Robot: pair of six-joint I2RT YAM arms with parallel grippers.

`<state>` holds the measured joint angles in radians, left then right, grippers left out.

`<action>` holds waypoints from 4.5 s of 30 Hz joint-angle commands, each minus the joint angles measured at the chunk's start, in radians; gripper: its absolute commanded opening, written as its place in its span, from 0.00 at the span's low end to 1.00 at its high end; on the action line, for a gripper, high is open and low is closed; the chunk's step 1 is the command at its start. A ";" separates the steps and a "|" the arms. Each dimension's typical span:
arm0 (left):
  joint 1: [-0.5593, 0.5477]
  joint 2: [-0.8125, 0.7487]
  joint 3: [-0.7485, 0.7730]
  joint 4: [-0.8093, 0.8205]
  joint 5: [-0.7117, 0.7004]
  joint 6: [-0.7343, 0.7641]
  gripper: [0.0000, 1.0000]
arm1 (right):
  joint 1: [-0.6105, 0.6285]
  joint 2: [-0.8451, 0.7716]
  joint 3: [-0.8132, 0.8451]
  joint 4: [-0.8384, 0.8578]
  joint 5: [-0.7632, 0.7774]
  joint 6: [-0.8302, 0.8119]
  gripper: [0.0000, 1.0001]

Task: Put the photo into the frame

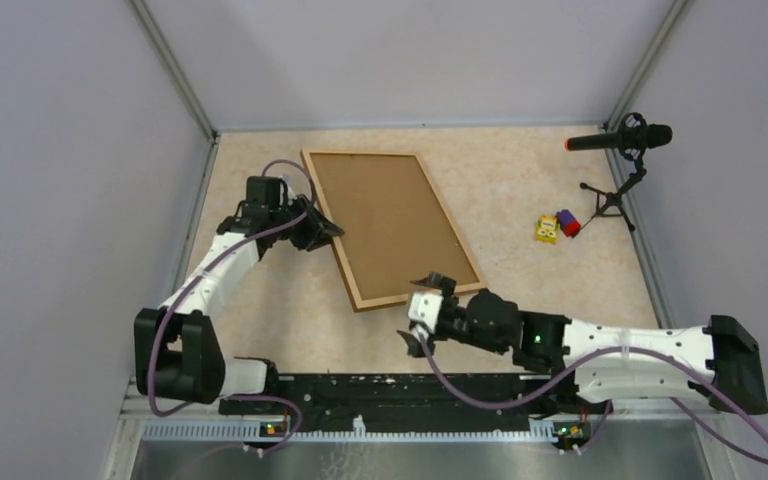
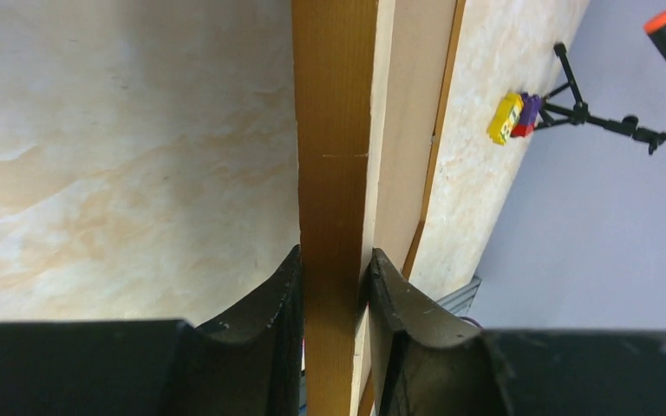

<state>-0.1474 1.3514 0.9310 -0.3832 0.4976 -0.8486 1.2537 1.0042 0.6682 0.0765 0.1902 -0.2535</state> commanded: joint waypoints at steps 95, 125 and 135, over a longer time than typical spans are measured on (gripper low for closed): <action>0.018 -0.381 0.400 -0.267 -0.516 0.255 0.99 | -0.801 1.261 1.083 -0.128 -0.964 0.826 0.00; 0.002 -0.334 0.392 -0.264 -0.507 0.247 0.98 | -0.811 1.652 1.641 -0.402 -0.639 0.728 0.24; 0.003 -0.360 0.385 -0.273 -0.503 0.244 0.98 | -0.773 1.485 1.491 -0.512 -0.289 0.845 0.99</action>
<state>-0.1402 1.0248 1.3231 -0.6937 -0.0154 -0.5999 0.4534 2.5816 2.2253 -0.3096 -0.4583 0.6060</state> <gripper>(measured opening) 0.985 0.898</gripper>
